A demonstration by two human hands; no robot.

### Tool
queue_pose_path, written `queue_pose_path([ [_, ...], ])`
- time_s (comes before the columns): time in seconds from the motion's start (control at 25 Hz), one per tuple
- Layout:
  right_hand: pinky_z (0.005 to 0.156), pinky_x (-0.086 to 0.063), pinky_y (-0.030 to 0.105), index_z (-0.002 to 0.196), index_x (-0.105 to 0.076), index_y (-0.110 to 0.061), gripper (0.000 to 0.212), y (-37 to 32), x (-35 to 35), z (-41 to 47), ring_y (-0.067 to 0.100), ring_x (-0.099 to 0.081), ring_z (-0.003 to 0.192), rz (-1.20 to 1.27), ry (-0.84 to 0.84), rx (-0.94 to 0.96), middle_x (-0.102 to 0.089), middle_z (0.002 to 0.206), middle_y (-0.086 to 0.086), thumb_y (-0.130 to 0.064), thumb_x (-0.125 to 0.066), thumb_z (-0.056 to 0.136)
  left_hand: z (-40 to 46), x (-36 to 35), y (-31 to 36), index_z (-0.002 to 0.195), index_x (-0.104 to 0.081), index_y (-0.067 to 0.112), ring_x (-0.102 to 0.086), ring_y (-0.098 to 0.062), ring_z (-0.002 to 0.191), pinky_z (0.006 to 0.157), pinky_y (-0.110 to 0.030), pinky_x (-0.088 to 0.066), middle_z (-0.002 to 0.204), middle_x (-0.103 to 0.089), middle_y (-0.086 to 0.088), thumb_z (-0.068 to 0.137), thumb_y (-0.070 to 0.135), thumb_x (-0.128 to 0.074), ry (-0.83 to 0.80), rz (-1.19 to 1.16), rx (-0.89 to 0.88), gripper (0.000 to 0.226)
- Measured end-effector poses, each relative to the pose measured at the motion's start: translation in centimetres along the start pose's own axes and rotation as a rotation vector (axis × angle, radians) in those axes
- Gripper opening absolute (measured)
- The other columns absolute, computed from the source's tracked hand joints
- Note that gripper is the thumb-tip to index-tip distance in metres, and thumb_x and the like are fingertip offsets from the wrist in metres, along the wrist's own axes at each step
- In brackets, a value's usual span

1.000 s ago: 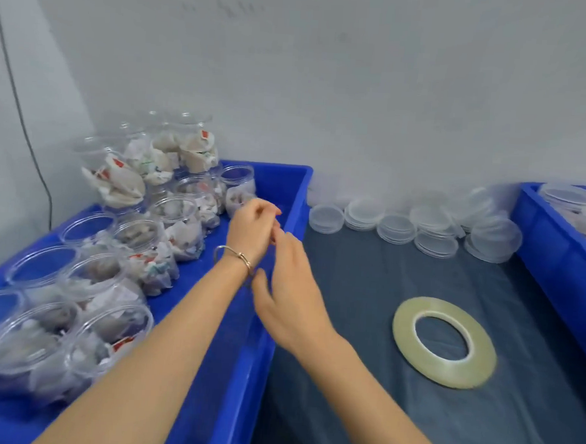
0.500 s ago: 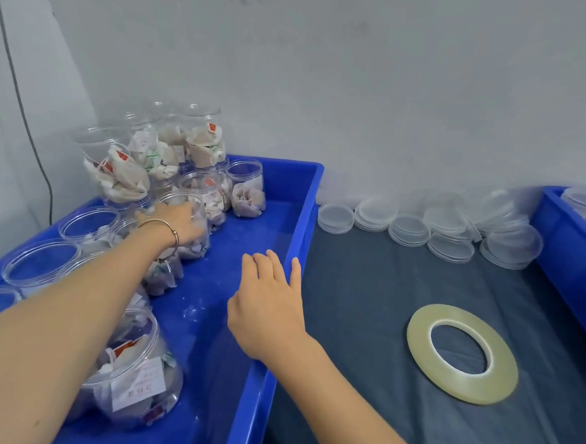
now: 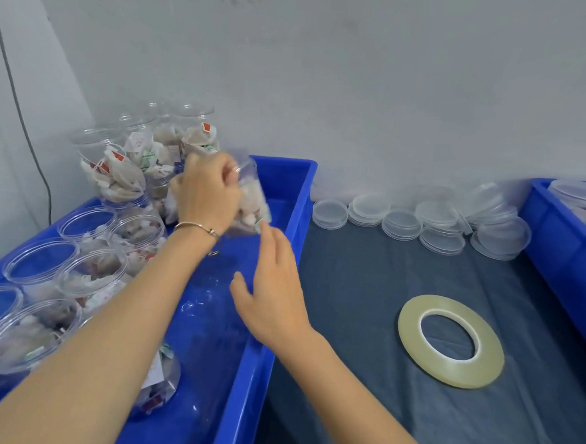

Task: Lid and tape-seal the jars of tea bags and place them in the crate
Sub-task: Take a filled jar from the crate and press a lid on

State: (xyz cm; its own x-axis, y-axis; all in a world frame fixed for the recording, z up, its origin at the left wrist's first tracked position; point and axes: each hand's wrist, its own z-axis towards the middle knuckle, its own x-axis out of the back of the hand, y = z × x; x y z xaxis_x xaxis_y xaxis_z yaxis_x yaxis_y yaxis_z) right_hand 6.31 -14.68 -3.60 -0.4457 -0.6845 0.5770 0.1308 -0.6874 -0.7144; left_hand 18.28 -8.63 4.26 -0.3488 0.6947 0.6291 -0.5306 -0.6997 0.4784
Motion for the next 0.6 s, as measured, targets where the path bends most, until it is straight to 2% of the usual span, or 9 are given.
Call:
queue_pose_path([
  [0.04, 0.117, -0.007, 0.024, 0.152, -0.003, -0.013, 0.08, 0.5, 0.8, -0.2, 0.01, -0.002, 0.144, 0.089, 0.068, -0.021, -0.006, 0.157, 0.002, -0.023, -0.055, 0.091, -0.3, 0.5, 2.6, 0.083, -0.062, 0.007, -0.05, -0.031, 0.095, 0.084, -0.042, -0.04, 0.085, -0.063, -0.01, 0.085, 0.011, -0.048, 0.074, -0.087, -0.125, 0.014],
  [0.08, 0.116, -0.011, 0.021, 0.152, -0.001, -0.015, 0.087, 1.2, 1.9, -0.4, 0.007, -0.002, 0.143, 0.141, 0.145, -0.041, -0.006, 0.157, 0.0, -0.026, -0.06, 0.089, -0.8, 1.1, 5.1, 0.081, -0.062, 0.006, -0.052, -0.03, 0.089, 0.08, -0.042, -0.041, 0.081, -0.064, -0.009, 0.082, 0.012, -0.048, 0.069, -0.163, -0.248, 0.015],
  [0.16, 0.11, -0.02, 0.011, 0.151, -0.003, -0.024, 0.1, 3.2, 4.7, -1.3, -0.003, -0.015, 0.138, 0.223, 0.288, -0.091, -0.021, 0.149, -0.007, -0.032, -0.072, 0.079, -2.6, 1.8, 9.4, 0.082, -0.065, 0.009, -0.057, -0.029, 0.081, 0.077, -0.042, -0.045, 0.078, -0.066, -0.005, 0.079, 0.018, -0.05, -0.115, -0.254, -0.402, 0.017],
  [0.24, 0.091, -0.034, 0.002, 0.137, -0.021, -0.042, 0.091, 5.3, 8.0, -3.0, -0.015, -0.039, 0.118, 0.338, 0.349, -0.16, -0.039, 0.128, -0.025, -0.036, -0.081, 0.069, -5.3, 1.4, 12.1, 0.083, -0.067, 0.017, -0.061, -0.024, 0.079, 0.074, -0.036, -0.046, 0.076, -0.067, 0.002, 0.081, 0.025, -0.054, -0.356, -0.207, -0.455, 0.015],
  [0.32, 0.07, -0.043, 0.006, 0.109, -0.04, -0.043, 0.066, 7.5, 10.4, -5.5, -0.007, -0.059, 0.092, 0.3, 0.278, -0.233, -0.059, 0.101, -0.025, -0.038, -0.085, 0.062, -7.8, 0.1, 13.3, 0.086, -0.068, 0.023, -0.061, -0.019, 0.082, 0.069, -0.029, -0.041, 0.076, -0.066, 0.007, 0.084, 0.03, -0.059, -0.538, -0.072, -0.517, 0.012],
  [0.36, 0.063, -0.044, 0.007, 0.102, -0.043, -0.041, 0.061, 8.3, 10.9, -6.9, -0.005, -0.061, 0.083, 0.247, 0.221, -0.281, -0.063, 0.094, -0.025, -0.043, -0.086, 0.059, -8.8, -0.6, 13.6, 0.088, -0.068, 0.026, -0.059, -0.015, 0.082, 0.067, -0.027, -0.038, 0.075, -0.063, 0.011, 0.084, 0.034, -0.06, -0.615, -0.026, -0.554, 0.012],
  [0.48, 0.064, -0.045, 0.007, 0.1, -0.046, -0.04, 0.059, 10.1, 11.2, -10.4, -0.009, -0.062, 0.084, 0.241, 0.124, -0.373, -0.063, 0.094, -0.028, -0.055, -0.083, 0.056, -10.3, -2.9, 13.5, 0.084, -0.07, 0.031, -0.049, -0.004, 0.073, 0.06, -0.021, -0.036, 0.063, -0.053, 0.019, 0.084, 0.045, -0.063, -0.789, -0.037, -0.592, 0.016],
  [0.56, 0.067, -0.047, 0.011, 0.101, -0.046, -0.039, 0.059, 10.9, 11.3, -11.4, -0.007, -0.062, 0.087, 0.247, 0.108, -0.416, -0.065, 0.095, -0.022, -0.057, -0.081, 0.057, -11.7, -4.7, 13.1, 0.078, -0.071, 0.03, -0.047, -0.002, 0.074, 0.059, -0.019, -0.032, 0.065, -0.052, 0.019, 0.081, 0.049, -0.068, -0.748, -0.15, -0.562, 0.019],
  [0.6, 0.069, -0.048, 0.012, 0.102, -0.045, -0.04, 0.06, 11.3, 11.6, -11.5, -0.007, -0.061, 0.088, 0.238, 0.099, -0.433, -0.066, 0.095, -0.019, -0.058, -0.08, 0.057, -12.5, -5.6, 12.9, 0.076, -0.071, 0.03, -0.048, -0.002, 0.078, 0.061, -0.02, -0.035, 0.07, -0.055, 0.018, 0.079, 0.047, -0.071, -0.657, -0.241, -0.565, 0.017],
])
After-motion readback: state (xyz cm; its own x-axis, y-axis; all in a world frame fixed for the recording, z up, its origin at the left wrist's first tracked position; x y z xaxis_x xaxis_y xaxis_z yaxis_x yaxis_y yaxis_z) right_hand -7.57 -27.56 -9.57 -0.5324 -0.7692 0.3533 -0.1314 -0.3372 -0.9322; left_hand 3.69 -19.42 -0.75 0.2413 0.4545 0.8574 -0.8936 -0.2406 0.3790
